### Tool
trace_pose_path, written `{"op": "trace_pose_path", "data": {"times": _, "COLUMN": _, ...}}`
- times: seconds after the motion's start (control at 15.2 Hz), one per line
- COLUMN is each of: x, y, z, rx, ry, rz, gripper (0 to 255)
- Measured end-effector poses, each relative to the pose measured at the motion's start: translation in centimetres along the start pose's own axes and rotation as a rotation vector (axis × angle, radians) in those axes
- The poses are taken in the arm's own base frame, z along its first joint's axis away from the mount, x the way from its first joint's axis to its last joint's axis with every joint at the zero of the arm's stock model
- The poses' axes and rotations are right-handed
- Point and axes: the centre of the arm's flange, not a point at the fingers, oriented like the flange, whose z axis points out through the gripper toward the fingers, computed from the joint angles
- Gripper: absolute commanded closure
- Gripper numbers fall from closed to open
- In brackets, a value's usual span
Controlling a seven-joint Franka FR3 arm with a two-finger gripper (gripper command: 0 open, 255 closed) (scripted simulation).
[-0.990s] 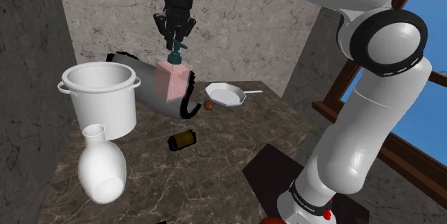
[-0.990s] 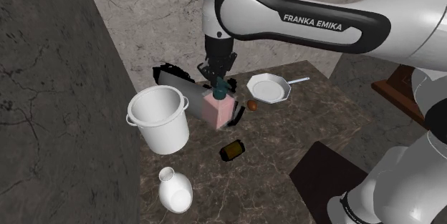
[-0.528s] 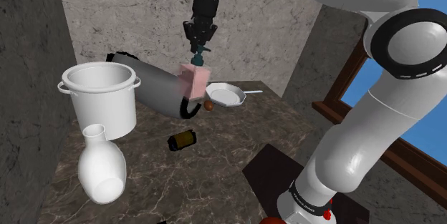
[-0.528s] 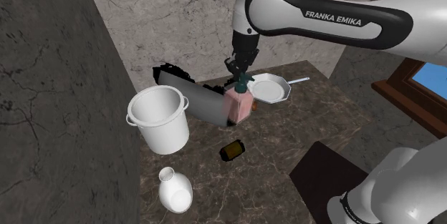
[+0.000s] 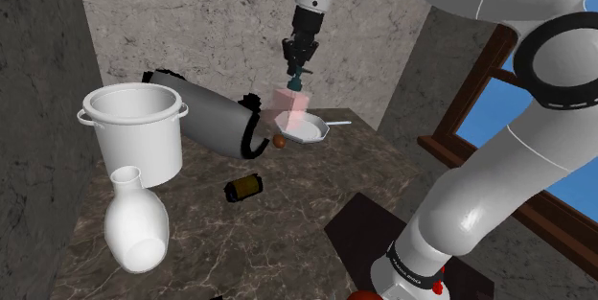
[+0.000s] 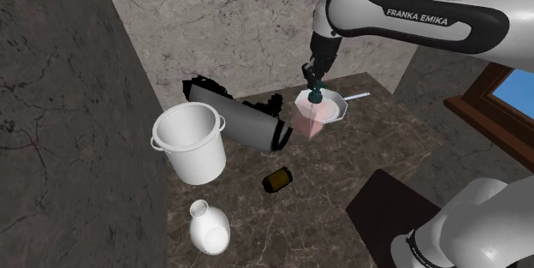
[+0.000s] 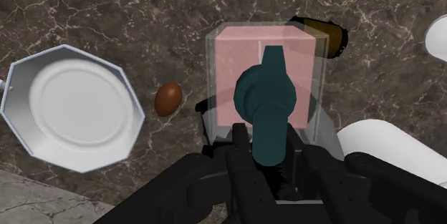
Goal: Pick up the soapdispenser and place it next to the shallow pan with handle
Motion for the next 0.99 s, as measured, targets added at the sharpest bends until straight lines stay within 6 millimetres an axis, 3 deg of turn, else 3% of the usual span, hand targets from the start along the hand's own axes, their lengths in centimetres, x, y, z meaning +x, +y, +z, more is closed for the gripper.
{"op": "trace_pose_path", "data": {"times": 0.99, "x": -4.2, "y": 19.2, "z": 2.3, "rx": 0.001, "ry": 0.000, "rz": 0.000, "gripper": 255}}
